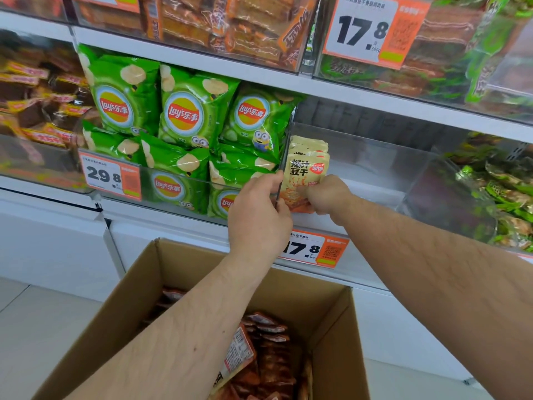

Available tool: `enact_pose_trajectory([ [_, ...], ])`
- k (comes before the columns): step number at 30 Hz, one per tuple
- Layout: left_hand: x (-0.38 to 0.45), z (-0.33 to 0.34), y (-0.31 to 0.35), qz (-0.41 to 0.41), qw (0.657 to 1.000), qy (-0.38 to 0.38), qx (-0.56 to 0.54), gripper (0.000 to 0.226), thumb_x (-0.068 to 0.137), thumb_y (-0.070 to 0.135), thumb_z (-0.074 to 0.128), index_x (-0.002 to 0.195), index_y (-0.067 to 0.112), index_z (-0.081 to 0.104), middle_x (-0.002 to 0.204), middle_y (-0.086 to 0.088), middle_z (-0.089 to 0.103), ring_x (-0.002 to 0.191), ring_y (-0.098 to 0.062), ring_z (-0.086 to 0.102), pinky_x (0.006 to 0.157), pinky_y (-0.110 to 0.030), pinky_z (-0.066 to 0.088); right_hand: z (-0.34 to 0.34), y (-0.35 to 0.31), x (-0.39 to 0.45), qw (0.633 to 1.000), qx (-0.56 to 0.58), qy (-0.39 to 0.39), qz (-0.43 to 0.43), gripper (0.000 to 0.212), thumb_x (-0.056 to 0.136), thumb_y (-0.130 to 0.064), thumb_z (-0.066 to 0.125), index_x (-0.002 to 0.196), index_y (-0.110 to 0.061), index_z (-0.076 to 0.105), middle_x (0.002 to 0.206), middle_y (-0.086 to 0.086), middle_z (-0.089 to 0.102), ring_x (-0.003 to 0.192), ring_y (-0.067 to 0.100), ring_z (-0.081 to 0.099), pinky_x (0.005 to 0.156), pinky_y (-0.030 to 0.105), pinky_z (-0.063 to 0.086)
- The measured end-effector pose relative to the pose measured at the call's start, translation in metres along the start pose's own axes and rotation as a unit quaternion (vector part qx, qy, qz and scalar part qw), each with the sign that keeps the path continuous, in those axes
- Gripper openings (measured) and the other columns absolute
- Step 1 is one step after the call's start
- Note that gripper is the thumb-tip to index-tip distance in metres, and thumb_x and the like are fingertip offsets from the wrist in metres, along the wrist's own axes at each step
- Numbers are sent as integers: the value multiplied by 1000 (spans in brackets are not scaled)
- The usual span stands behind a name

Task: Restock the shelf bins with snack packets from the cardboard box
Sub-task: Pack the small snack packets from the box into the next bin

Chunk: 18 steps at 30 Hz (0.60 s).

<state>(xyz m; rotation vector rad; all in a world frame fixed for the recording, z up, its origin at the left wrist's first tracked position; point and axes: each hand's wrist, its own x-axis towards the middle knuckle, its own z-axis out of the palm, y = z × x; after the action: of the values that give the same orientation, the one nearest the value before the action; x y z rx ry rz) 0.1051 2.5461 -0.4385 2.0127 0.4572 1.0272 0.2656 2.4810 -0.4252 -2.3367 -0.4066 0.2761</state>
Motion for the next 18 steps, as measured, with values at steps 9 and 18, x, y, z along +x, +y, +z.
enact_pose_trajectory([
  [9, 0, -1, -1, -10, 1000, -8, -4, 42, 89, 7, 63, 128, 22, 63, 112, 8, 64, 98, -12, 64, 86, -34, 55, -2, 2, -3, 999, 32, -2, 33, 23, 87, -33, 69, 97, -13, 66, 87, 10, 73, 85, 26, 71, 71, 33, 55],
  [18, 3, -8, -1, -14, 999, -44, -20, 42, 89, 11, 64, 129, 26, 63, 114, 10, 65, 100, -8, 63, 86, -36, 56, -17, -13, -20, 998, 26, 22, 58, 32, 80, -44, 76, 79, -18, 57, 79, 3, 65, 67, 16, 62, 52, 26, 41],
])
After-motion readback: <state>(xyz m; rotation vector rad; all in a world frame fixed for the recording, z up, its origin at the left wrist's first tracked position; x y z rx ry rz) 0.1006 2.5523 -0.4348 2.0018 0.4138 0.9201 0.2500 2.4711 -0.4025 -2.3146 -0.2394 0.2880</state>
